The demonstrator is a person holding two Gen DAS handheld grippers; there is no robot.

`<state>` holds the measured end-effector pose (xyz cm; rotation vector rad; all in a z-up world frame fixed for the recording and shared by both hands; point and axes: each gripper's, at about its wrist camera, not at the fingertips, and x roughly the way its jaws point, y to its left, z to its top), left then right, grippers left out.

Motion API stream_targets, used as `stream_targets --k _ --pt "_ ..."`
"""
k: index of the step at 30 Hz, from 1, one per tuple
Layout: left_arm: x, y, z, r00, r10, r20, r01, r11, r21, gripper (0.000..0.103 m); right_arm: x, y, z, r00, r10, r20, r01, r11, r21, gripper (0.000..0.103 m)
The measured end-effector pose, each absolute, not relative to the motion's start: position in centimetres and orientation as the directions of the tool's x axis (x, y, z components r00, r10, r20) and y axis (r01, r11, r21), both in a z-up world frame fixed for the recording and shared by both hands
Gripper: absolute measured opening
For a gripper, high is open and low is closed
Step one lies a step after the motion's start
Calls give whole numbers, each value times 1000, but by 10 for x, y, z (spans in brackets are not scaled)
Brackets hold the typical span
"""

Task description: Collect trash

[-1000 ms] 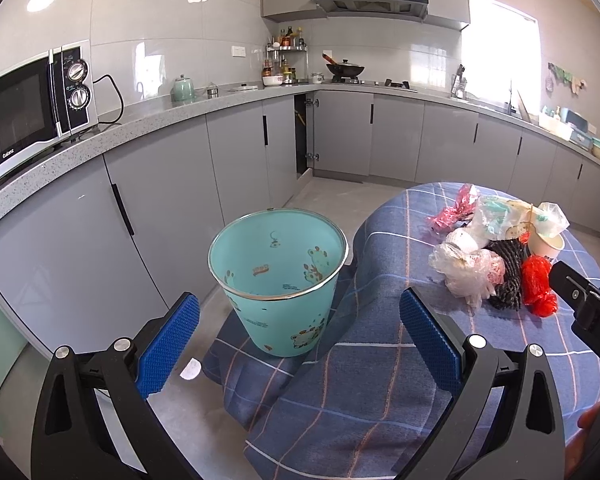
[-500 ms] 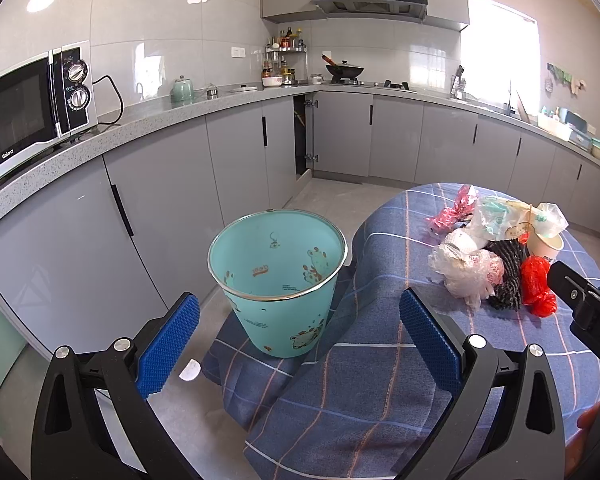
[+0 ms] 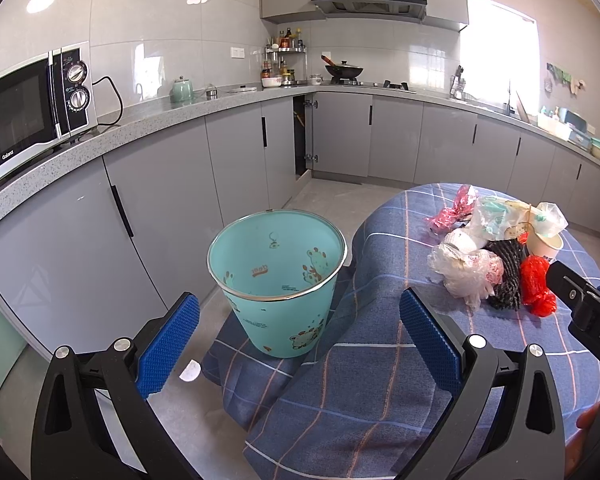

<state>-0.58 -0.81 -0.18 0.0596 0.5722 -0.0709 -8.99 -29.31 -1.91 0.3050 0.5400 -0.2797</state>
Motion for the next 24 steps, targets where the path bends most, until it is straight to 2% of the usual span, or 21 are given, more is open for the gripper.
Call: stream_targets --k 24 --pt "-5 -11 -3 836 -51 -546 86 996 38 99 -89 -292 -20 819 -178 -545 337 918 208 98"
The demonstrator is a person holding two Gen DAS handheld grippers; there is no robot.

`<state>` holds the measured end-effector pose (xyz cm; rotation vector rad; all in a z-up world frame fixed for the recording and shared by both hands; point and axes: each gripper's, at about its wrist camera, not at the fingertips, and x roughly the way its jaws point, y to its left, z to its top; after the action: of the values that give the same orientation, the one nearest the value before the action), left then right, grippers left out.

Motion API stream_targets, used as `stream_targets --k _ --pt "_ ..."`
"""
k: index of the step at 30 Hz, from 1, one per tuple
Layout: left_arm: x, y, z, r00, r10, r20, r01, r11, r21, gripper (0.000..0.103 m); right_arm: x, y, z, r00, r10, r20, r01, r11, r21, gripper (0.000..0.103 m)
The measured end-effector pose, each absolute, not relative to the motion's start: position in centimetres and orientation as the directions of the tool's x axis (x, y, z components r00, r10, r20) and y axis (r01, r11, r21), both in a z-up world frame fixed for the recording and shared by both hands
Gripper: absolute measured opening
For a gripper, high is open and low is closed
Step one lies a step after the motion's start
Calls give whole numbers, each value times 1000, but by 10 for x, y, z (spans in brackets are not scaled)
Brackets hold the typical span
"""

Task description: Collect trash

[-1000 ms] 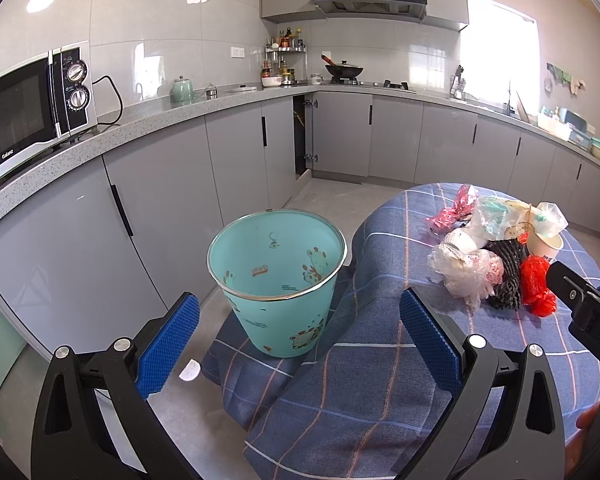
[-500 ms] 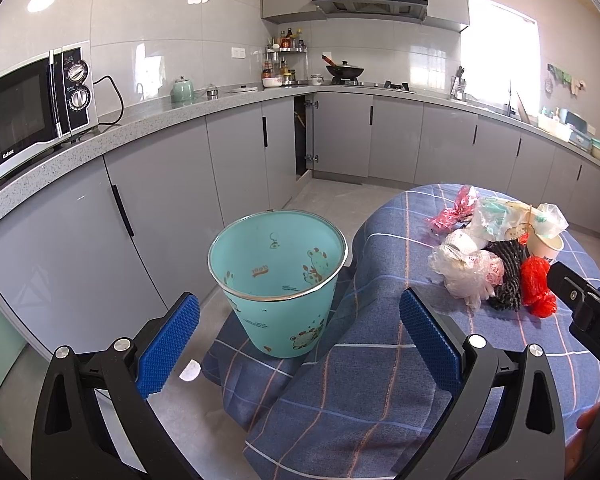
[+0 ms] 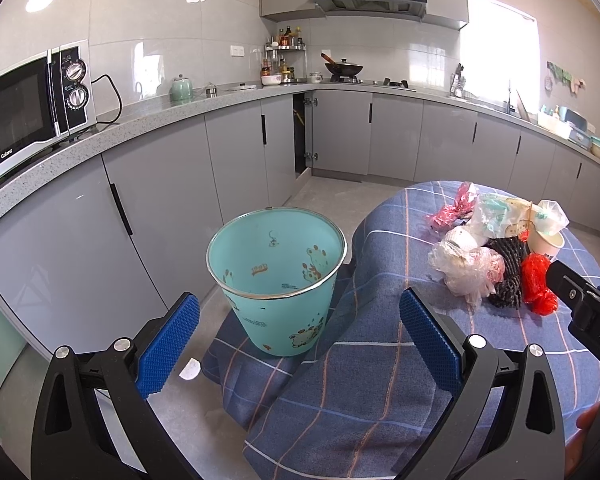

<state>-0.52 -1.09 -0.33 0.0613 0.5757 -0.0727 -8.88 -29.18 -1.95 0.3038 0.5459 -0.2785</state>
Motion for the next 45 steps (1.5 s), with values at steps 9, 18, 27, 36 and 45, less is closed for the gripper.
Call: stream_targets --k 9,18,27,36,45 --pt "2 -15 -15 824 -60 -563 98 994 37 99 -86 -299 -27 817 -163 -553 328 920 215 98" --pt "26 -34 -41 767 -140 -627 164 986 -19 98 -93 -342 -50 804 -201 -560 364 910 196 98" --pt "44 -77 -38 775 -224 -590 290 957 18 98 -85 -394 -43 806 -243 -540 413 884 218 91" --pt "73 -127 -35 731 -323 -601 408 913 5 98 -50 -422 -27 820 -272 -503 424 879 217 89" --pt "89 -175 -51 668 -399 -628 533 846 30 98 3 -450 -14 843 -225 -488 382 890 250 88"
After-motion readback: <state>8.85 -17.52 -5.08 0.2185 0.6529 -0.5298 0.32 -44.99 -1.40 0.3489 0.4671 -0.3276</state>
